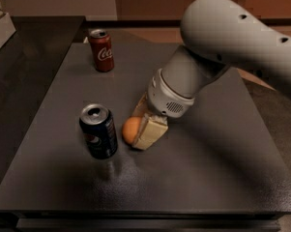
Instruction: Move orange near pepsi can
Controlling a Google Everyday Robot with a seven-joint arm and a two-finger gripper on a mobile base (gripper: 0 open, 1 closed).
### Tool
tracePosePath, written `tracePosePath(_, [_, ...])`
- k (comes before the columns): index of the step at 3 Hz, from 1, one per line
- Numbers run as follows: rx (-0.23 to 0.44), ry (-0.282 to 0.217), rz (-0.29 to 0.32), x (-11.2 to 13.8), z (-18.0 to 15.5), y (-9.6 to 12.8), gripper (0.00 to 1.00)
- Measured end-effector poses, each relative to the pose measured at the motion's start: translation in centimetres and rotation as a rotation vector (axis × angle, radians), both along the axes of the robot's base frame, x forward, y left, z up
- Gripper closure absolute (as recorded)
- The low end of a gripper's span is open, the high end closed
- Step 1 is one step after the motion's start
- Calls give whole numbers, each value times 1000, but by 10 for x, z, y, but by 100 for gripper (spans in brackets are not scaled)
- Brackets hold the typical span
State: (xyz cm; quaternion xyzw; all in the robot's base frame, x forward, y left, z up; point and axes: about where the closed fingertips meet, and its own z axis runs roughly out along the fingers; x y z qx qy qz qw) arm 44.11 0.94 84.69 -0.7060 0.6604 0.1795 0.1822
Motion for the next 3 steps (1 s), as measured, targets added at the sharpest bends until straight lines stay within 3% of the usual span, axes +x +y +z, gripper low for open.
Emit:
tracePosePath(1, [0, 0, 0, 0, 0, 0, 15])
tracePosePath(2, [-1, -2, 2, -1, 1, 1, 0])
tracePosePath(3, [-1, -2, 2, -1, 1, 1, 0])
